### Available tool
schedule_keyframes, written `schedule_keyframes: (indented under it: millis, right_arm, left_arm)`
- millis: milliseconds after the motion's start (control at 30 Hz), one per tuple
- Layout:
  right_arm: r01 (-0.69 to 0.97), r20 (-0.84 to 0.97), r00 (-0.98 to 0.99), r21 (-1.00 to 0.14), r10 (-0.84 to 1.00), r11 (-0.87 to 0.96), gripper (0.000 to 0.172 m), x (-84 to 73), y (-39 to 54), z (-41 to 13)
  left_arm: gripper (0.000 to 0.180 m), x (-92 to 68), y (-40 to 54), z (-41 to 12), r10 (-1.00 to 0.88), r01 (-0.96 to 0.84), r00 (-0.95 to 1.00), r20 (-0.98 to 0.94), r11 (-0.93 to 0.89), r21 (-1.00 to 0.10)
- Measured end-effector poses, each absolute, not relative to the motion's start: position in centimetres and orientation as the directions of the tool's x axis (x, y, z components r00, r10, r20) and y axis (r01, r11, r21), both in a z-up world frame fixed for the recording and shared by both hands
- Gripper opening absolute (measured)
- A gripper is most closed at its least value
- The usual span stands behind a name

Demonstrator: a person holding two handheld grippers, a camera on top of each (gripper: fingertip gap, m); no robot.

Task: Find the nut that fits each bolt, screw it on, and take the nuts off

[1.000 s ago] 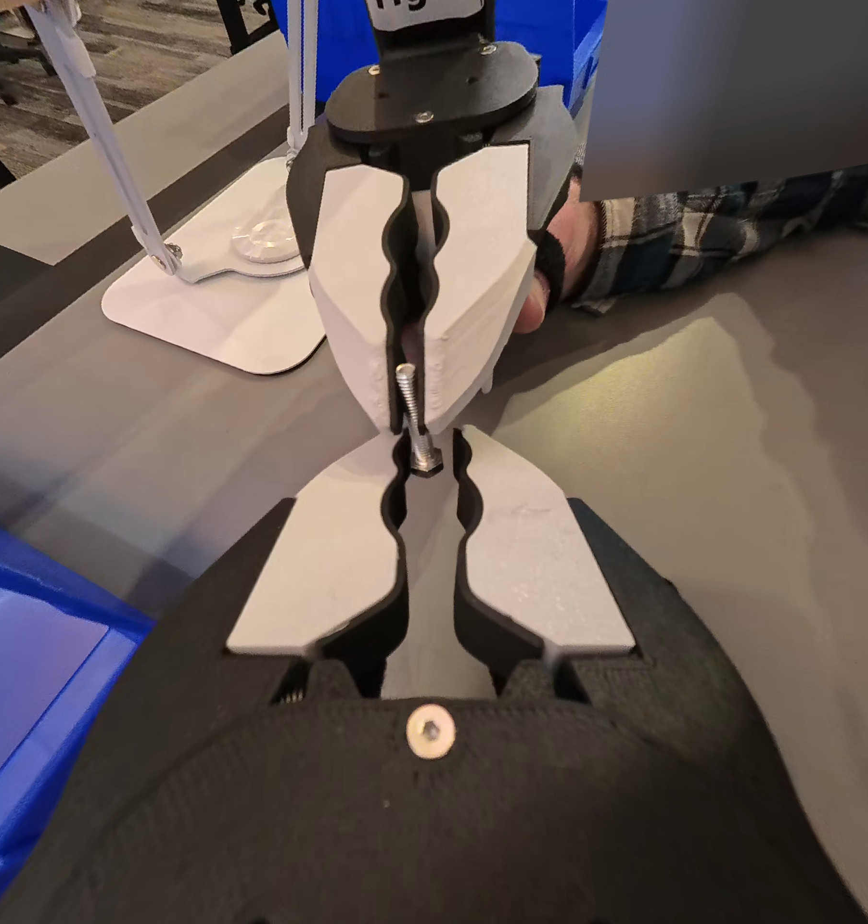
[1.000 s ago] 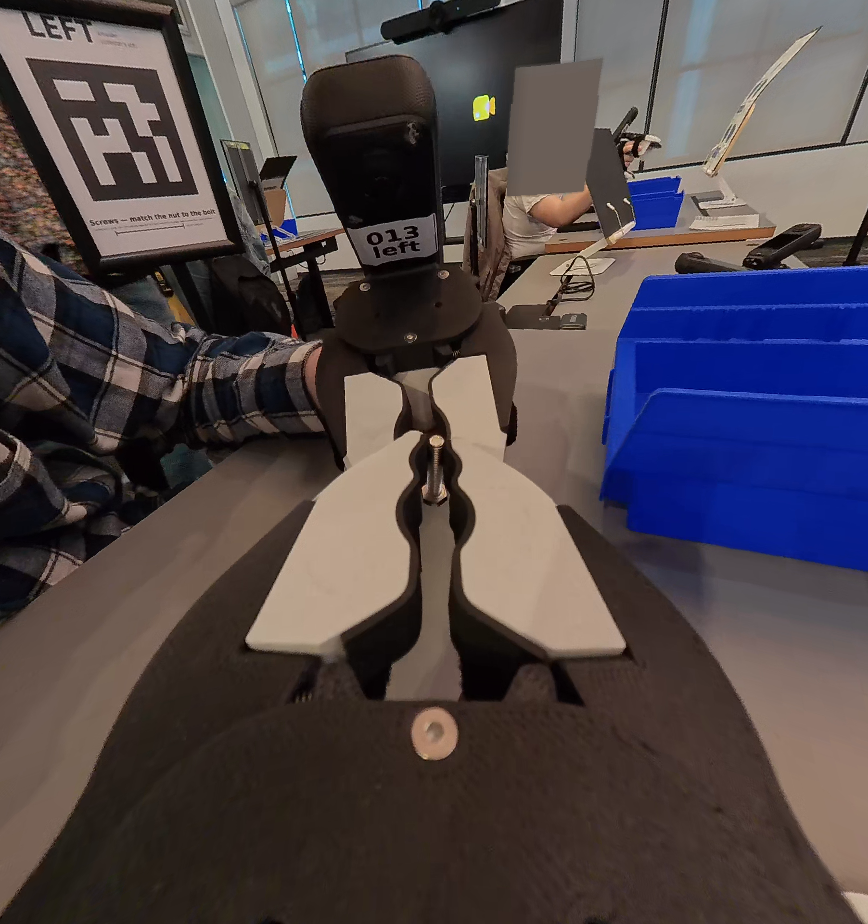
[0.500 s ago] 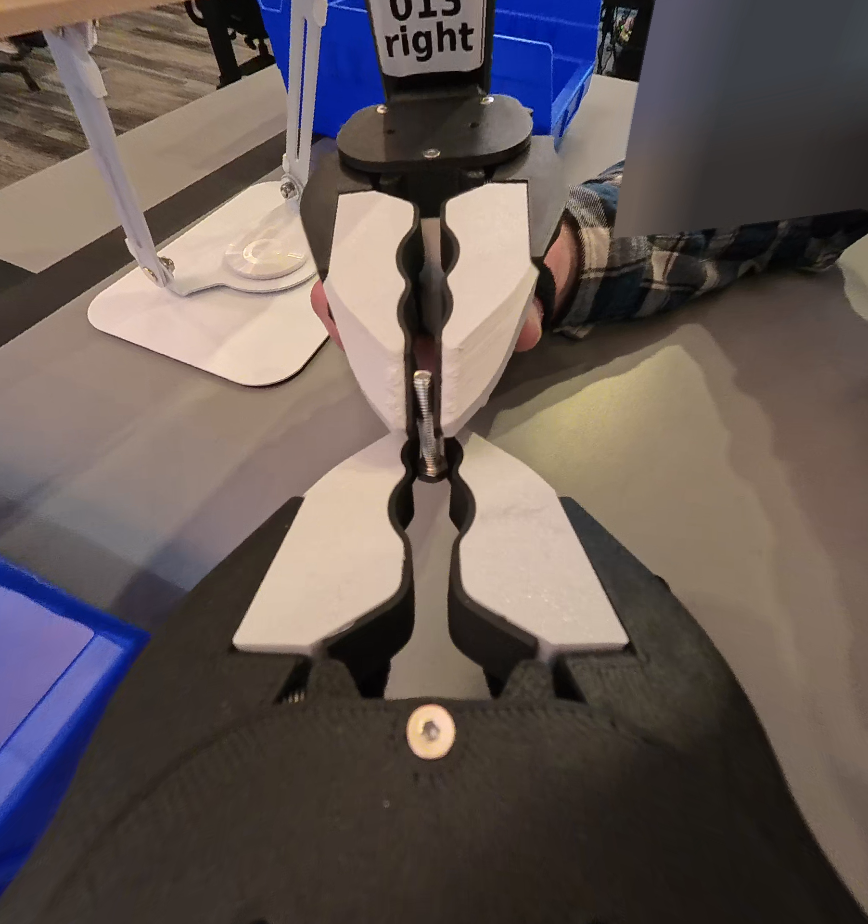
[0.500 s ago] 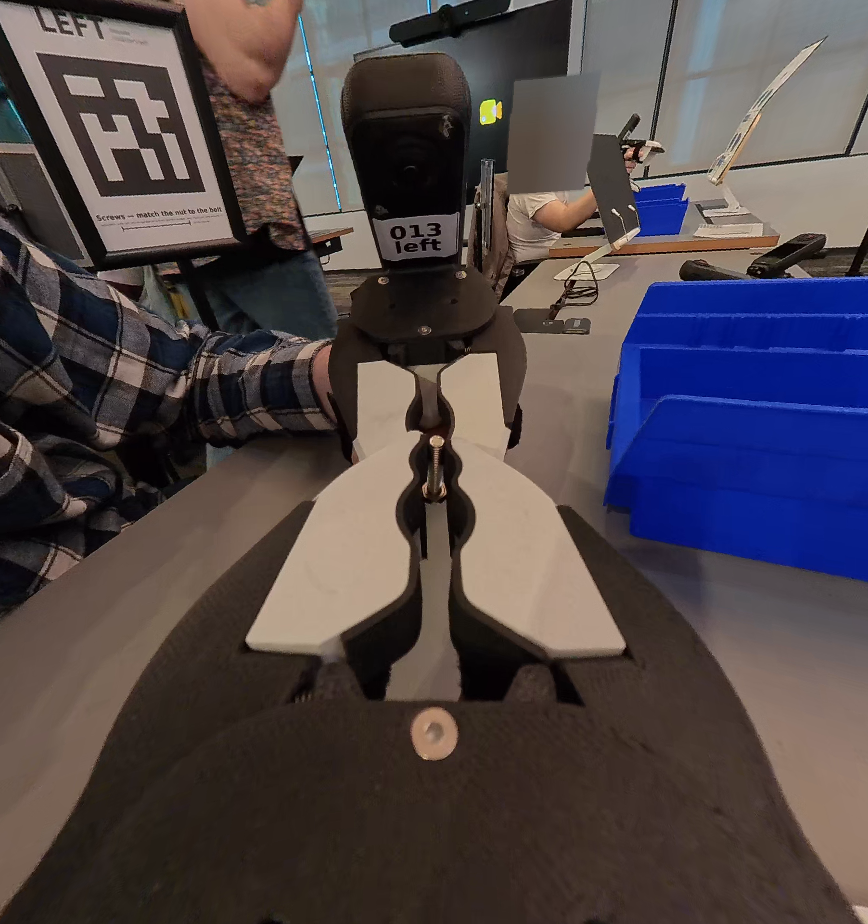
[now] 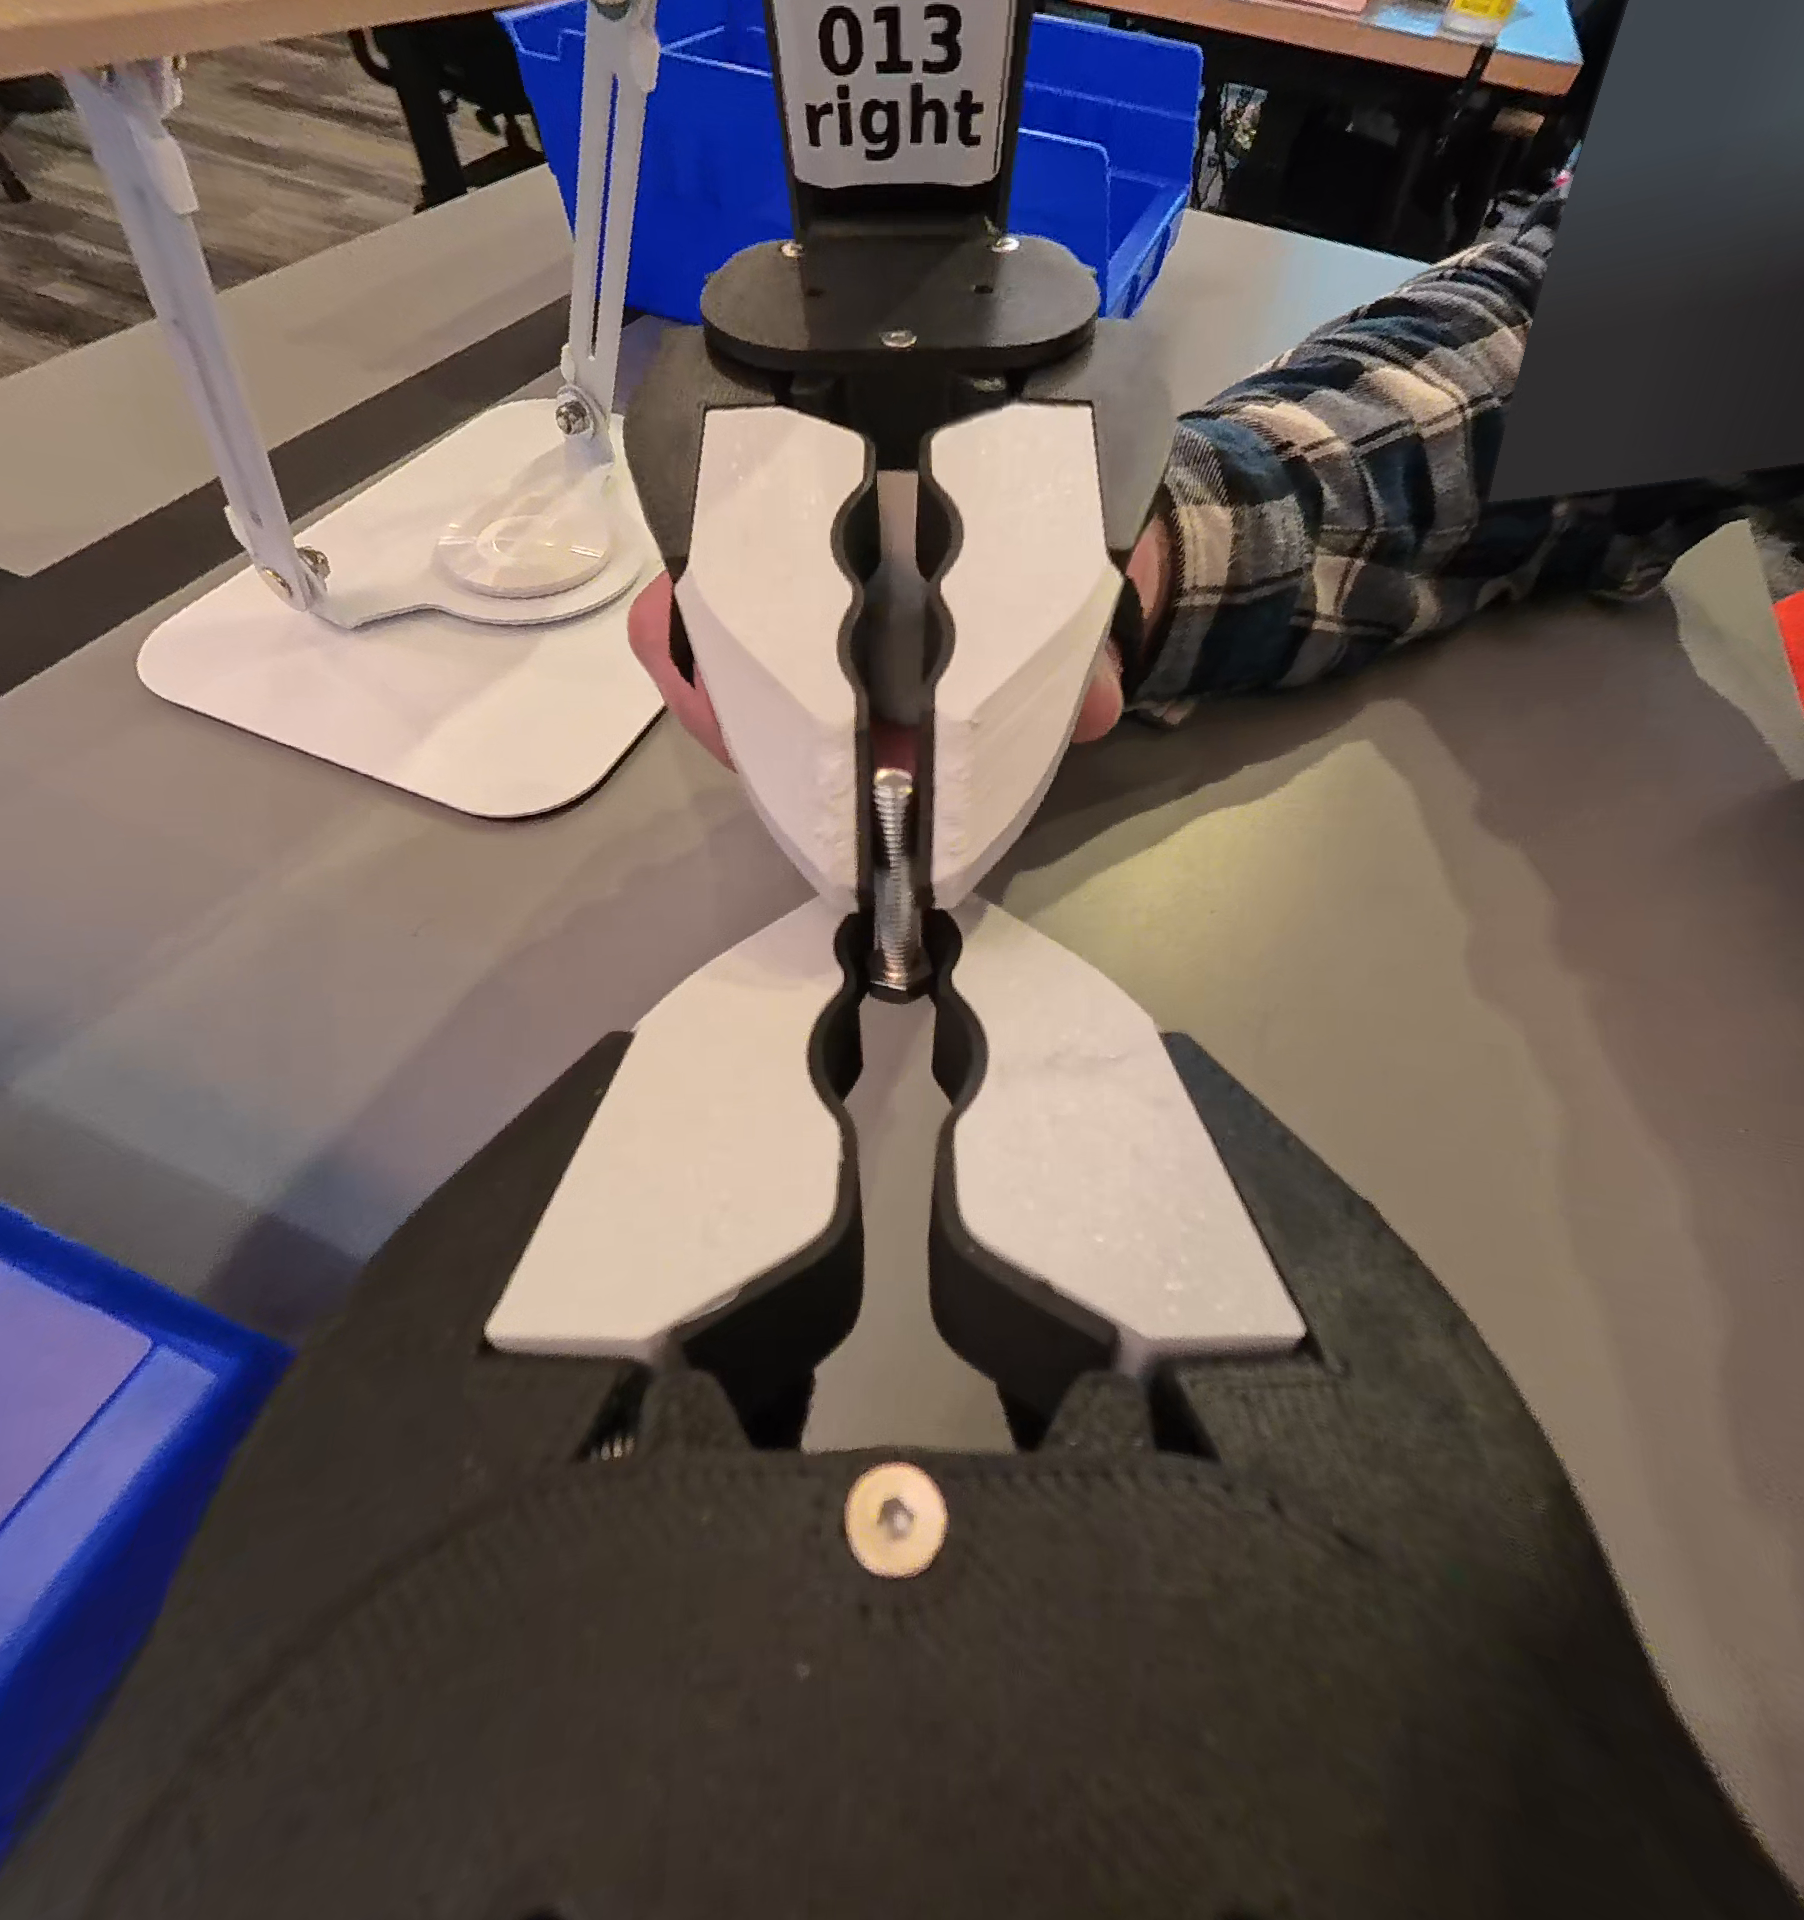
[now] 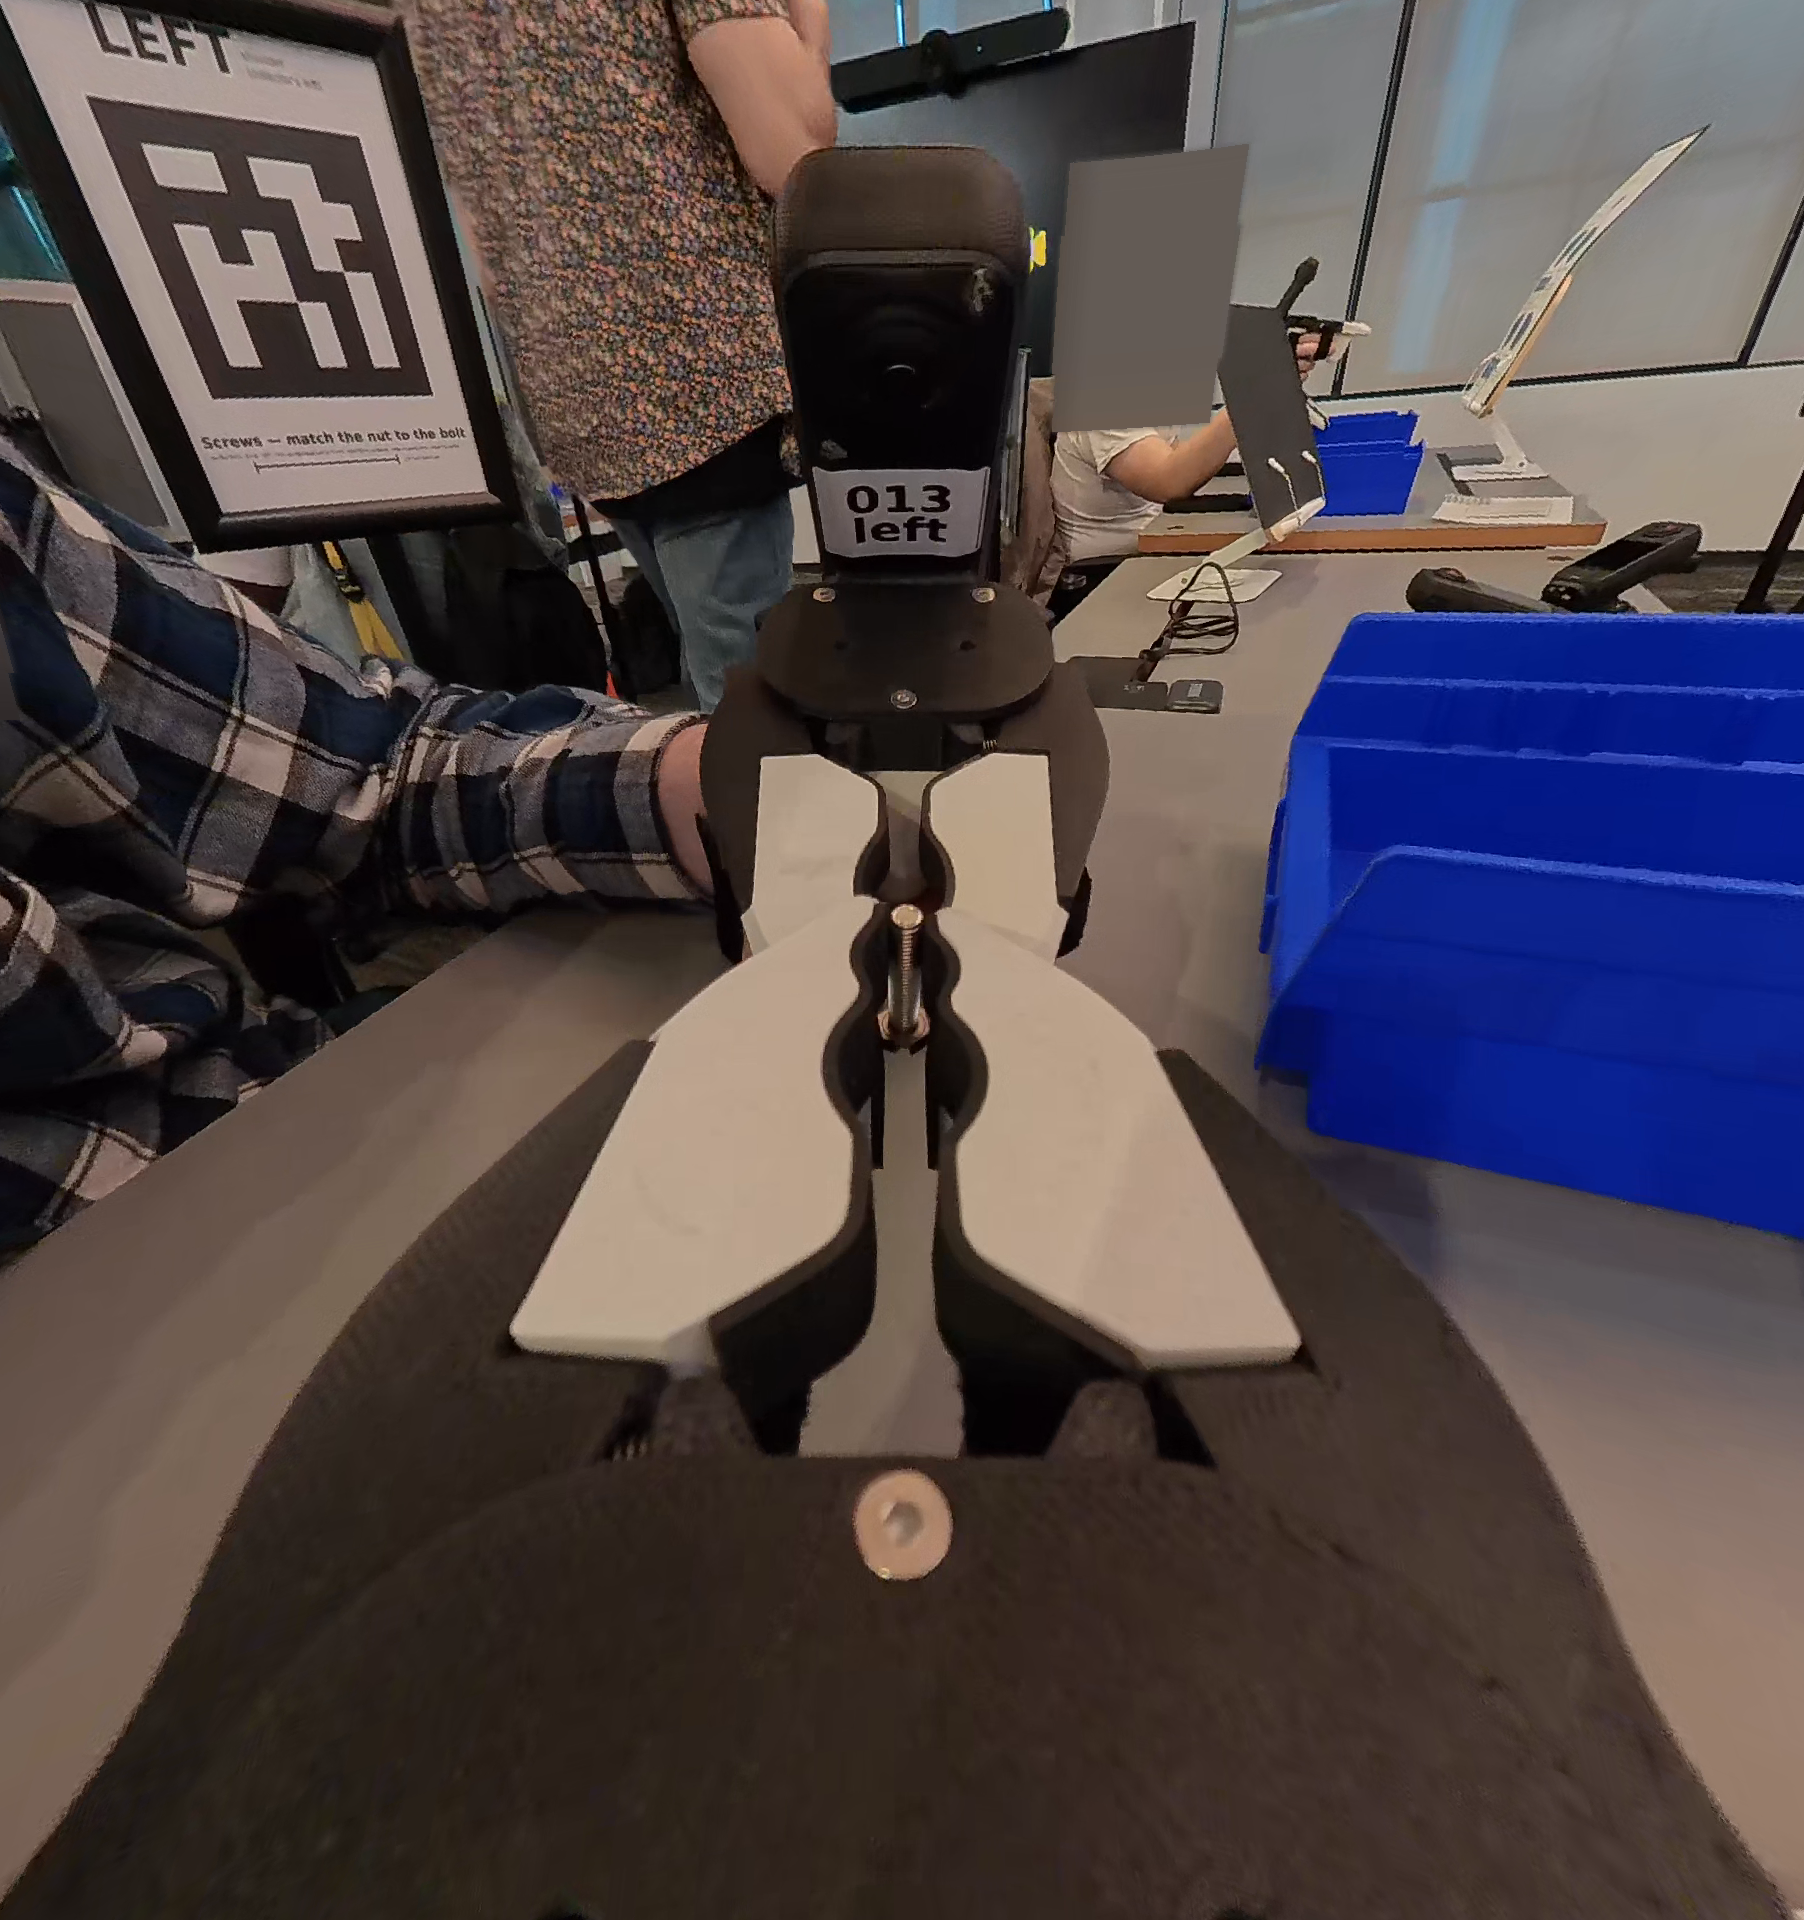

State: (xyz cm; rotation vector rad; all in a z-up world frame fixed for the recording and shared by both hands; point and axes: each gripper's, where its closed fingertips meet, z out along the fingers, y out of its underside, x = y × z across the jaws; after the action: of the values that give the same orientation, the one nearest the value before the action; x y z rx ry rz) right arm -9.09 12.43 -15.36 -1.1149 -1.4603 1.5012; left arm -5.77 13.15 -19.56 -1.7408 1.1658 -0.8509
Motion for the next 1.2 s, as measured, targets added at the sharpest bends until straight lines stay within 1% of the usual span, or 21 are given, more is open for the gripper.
schedule_keyframes:
  millis: [33,133,167,233,267,300,367,433,500,533,567,600,633,700,733,900,967,1033,1100,1200]
  right_arm:
    - [0.058,-0.074,-0.336,-0.997,0.939,-0.058,0.006,-9.1,12.4,-15.3]
    - [0.017,-0.043,-0.268,-0.999,0.962,-0.039,0.03,-9.0,13.1,-14.3]
    - [-0.026,-0.026,-0.242,-0.999,0.97,-0.033,0.032,-8.6,13.5,-13.3]
    - [-0.118,0.028,-0.214,-0.993,0.976,0.003,0.033,-7.4,13.5,-10.3]
    - [-0.188,0.044,-0.217,-0.982,0.975,0.003,0.035,-6.5,13.1,-8.0]
    - [-0.293,0.036,-0.24,-0.955,0.97,-0.037,0.039,-5.1,12.5,-4.7]
    - [-0.514,0.031,-0.313,-0.846,0.949,-0.142,0.047,-0.9,10.9,3.0]
    - [-0.665,0.093,-0.336,-0.728,0.937,-0.166,0.055,3.7,8.6,9.6]
    - [-0.772,0.191,-0.345,-0.615,0.919,-0.162,0.063,7.6,5.4,14.0]
    - [-0.811,0.227,-0.341,-0.561,0.912,-0.163,0.06,9.0,4.0,15.6]
    - [-0.843,0.256,-0.34,-0.509,0.905,-0.173,0.046,10.2,2.9,16.8]
    - [-0.868,0.279,-0.352,-0.453,0.893,-0.201,0.056,11.2,1.9,17.8]
    - [-0.874,0.313,-0.381,-0.429,0.87,-0.228,0.057,11.8,0.8,18.4]
    - [-0.863,0.381,-0.425,-0.443,0.821,-0.242,0.062,12.0,-1.7,18.8]
    - [-0.869,0.402,-0.416,-0.44,0.815,-0.227,0.068,12.0,-2.4,18.9]
    - [-0.902,0.459,-0.33,-0.411,0.825,-0.133,0.049,12.7,-3.0,19.2]
    - [-0.904,0.484,-0.302,-0.42,0.821,-0.084,0.05,12.7,-3.5,19.1]
    - [-0.92,0.551,-0.232,-0.392,0.802,0.003,0.045,13.2,-4.8,19.0]
    - [-0.925,0.622,-0.166,-0.367,0.765,0.098,0.046,13.5,-6.6,18.6]
    - [-0.926,0.718,-0.124,-0.331,0.685,0.18,0.048,14.2,-9.6,17.8]
  left_arm:
    - [0.008,-5.8,13.1,-19.5,-0.941,-0.359,0.33,0.078,-0.202,-0.911]
    - [0.008,-6.2,13.4,-19.6,-0.937,-0.365,0.344,0.066,-0.198,-0.909]
    - [0.008,-6.4,13.6,-19.6,-0.934,-0.36,0.349,0.07,-0.203,-0.911]
    - [0.008,-7.0,13.9,-19.3,-0.928,-0.337,0.364,0.078,-0.209,-0.918]
    - [0.008,-7.3,14.2,-19.2,-0.924,-0.33,0.375,0.078,-0.211,-0.92]
    - [0.008,-7.6,14.4,-19.2,-0.919,-0.323,0.385,0.08,-0.216,-0.921]
    - [0.008,-8.0,14.7,-19.1,-0.915,-0.306,0.393,0.092,-0.225,-0.925]
    - [0.008,-8.4,14.9,-19.3,-0.911,-0.304,0.402,0.095,-0.231,-0.924]
    - [0.008,-8.6,15.1,-19.5,-0.907,-0.303,0.409,0.097,-0.236,-0.923]
    - [0.008,-8.7,15.2,-19.5,-0.906,-0.302,0.413,0.097,-0.237,-0.924]
    - [0.008,-8.8,15.2,-19.6,-0.905,-0.3,0.414,0.099,-0.239,-0.924]
    - [0.008,-8.9,15.3,-19.6,-0.904,-0.298,0.414,0.103,-0.242,-0.923]
    - [0.008,-9.0,15.4,-19.7,-0.903,-0.297,0.418,0.102,-0.242,-0.924]
    - [0.008,-9.0,15.5,-19.7,-0.901,-0.294,0.421,0.104,-0.244,-0.924]
    - [0.008,-9.0,15.6,-19.7,-0.9,-0.298,0.424,0.1,-0.243,-0.923]
    - [0.008,-9.4,15.8,-19.8,-0.896,-0.294,0.432,0.099,-0.244,-0.924]
    - [0.008,-9.5,15.9,-19.8,-0.896,-0.294,0.434,0.097,-0.243,-0.924]
    - [0.008,-9.6,16.0,-19.8,-0.895,-0.295,0.436,0.095,-0.241,-0.925]
    - [0.008,-9.7,16.0,-19.7,-0.895,-0.293,0.437,0.093,-0.239,-0.926]
    - [0.008,-9.8,16.0,-19.5,-0.894,-0.295,0.44,0.082,-0.23,-0.928]
